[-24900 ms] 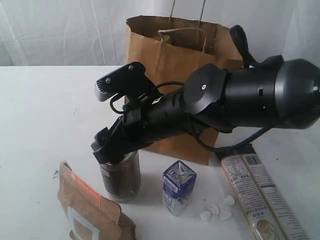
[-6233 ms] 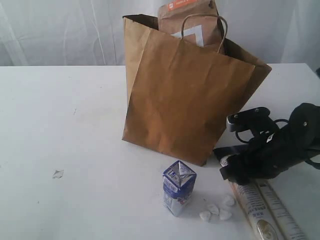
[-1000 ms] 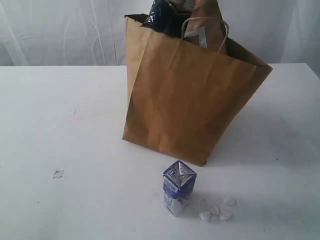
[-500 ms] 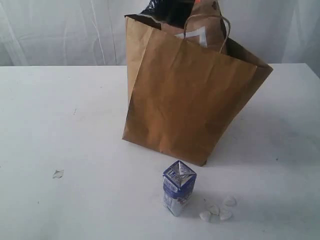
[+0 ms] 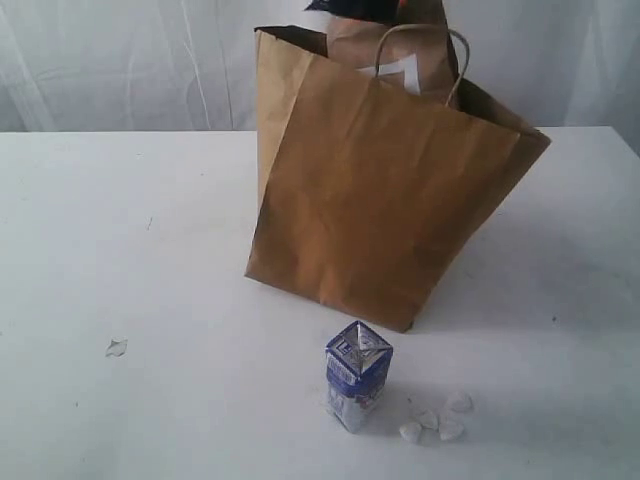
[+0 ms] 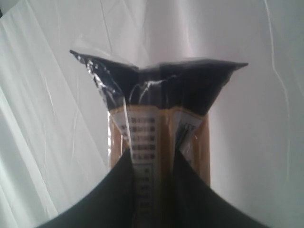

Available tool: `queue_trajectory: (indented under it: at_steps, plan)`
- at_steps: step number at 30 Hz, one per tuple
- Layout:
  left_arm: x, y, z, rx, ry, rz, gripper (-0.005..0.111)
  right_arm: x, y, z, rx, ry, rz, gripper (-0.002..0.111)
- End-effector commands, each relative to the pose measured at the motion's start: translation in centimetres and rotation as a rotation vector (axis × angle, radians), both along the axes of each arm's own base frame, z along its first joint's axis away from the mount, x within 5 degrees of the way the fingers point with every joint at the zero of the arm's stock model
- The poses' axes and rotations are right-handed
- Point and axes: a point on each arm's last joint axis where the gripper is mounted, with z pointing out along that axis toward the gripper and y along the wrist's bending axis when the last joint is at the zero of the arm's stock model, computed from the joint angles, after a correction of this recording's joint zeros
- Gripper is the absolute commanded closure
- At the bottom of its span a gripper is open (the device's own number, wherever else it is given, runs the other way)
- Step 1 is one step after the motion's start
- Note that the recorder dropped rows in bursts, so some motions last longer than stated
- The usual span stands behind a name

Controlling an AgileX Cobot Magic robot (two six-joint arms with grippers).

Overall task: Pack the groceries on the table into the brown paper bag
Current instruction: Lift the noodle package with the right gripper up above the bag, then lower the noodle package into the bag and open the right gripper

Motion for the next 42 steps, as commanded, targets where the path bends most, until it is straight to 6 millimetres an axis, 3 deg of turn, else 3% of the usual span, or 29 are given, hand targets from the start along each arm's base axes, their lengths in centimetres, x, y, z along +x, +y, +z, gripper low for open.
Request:
queue_trajectory:
  at_steps: [1, 12, 25, 31, 39, 42]
  plan:
    - [0.0, -0.1, -0.1, -0.017, 0.004, -0.003, 0.107, 0.3, -0.1, -0.5, 0.018, -0.019, -0.009, 0.108]
    - [0.0, -0.1, -0.1, -0.017, 0.004, -0.003, 0.107, 1.9, 1.0, -3.0, 0.073, 0.057, 0.029, 0.108]
    - [0.0, -0.1, -0.1, -0.017, 0.004, -0.003, 0.107, 0.5, 5.5, -5.5, -0.058, 0.301, 0.127, 0.108]
    - [0.0, -0.1, -0.1, -0.017, 0.004, -0.003, 0.107, 0.6, 5.1, -5.1, -0.240, 0.178, 0.074, 0.108]
    - [0.0, -0.1, -0.1, -0.017, 0.004, -0.003, 0.107, 0.2, 4.4, -2.4, -0.200, -0.135, 0.006, 0.108]
    - [0.0, -0.1, -0.1, -0.017, 0.004, -0.003, 0.107, 0.3, 4.5, -2.5, -0.250, -0.141, -0.011, 0.108]
